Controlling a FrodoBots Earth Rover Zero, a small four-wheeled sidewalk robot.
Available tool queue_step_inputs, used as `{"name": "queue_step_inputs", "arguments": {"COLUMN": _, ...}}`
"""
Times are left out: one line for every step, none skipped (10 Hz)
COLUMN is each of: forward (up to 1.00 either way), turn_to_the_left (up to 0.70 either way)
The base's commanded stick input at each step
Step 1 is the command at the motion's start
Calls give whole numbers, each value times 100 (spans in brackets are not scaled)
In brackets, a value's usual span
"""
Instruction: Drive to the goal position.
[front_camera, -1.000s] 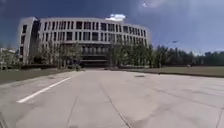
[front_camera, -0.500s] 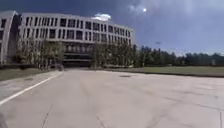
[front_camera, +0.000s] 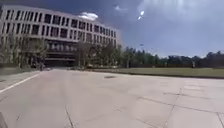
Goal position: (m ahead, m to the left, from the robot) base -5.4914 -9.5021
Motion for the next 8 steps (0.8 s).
{"name": "queue_step_inputs", "arguments": {"forward": 70, "turn_to_the_left": -32}}
{"name": "queue_step_inputs", "arguments": {"forward": 70, "turn_to_the_left": -32}}
{"name": "queue_step_inputs", "arguments": {"forward": 70, "turn_to_the_left": -32}}
{"name": "queue_step_inputs", "arguments": {"forward": 70, "turn_to_the_left": -32}}
{"name": "queue_step_inputs", "arguments": {"forward": 70, "turn_to_the_left": -32}}
{"name": "queue_step_inputs", "arguments": {"forward": 70, "turn_to_the_left": -31}}
{"name": "queue_step_inputs", "arguments": {"forward": 70, "turn_to_the_left": -31}}
{"name": "queue_step_inputs", "arguments": {"forward": 70, "turn_to_the_left": -31}}
